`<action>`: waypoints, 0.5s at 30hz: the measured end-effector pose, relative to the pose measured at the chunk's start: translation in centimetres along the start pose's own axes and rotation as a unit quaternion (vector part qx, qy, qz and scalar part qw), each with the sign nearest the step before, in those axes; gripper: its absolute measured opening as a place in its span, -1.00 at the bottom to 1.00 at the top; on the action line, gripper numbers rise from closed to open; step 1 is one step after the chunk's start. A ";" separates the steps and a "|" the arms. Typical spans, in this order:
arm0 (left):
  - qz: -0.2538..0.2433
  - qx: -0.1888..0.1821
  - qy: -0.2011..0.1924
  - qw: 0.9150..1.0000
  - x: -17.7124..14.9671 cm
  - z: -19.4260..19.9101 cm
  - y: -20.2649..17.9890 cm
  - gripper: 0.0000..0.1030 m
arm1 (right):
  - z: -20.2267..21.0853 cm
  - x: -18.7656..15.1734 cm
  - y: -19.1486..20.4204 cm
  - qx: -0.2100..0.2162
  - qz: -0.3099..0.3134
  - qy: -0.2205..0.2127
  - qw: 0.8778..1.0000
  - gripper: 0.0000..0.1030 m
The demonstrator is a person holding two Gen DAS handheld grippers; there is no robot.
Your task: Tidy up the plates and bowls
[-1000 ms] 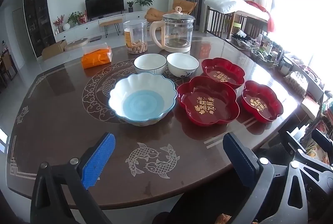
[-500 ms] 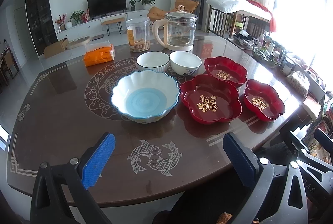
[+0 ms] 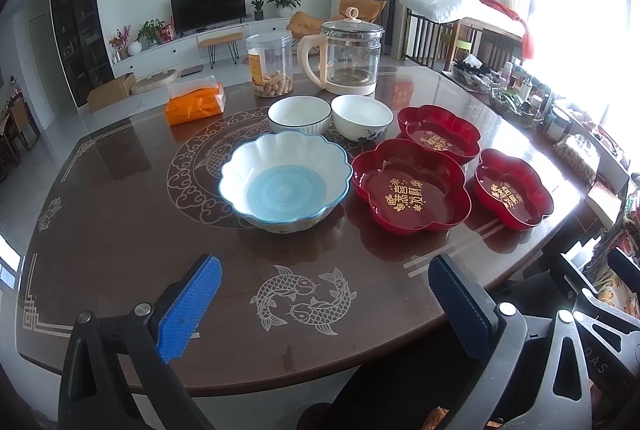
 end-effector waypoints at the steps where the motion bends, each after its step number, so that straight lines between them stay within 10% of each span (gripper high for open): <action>1: 0.000 0.000 0.001 1.000 0.0 0.0 0.0 0.99 | 0.0 -0.1 0.0 0.000 0.000 0.001 1.000 0.85; 15: 0.004 -0.018 0.016 1.000 -0.4 -0.4 -0.5 0.99 | -0.1 -0.4 0.0 0.000 0.006 0.000 1.000 0.85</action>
Point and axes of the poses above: each gripper's, at about its wrist camera, not at the fingertips, and z roughly against the way its jaws point, y to its left, x to its top, the point moved 1 cm from there along -z, roughly the way its jaws point, and after that the axes turned 4 degrees about z, right-handed, at the moved point
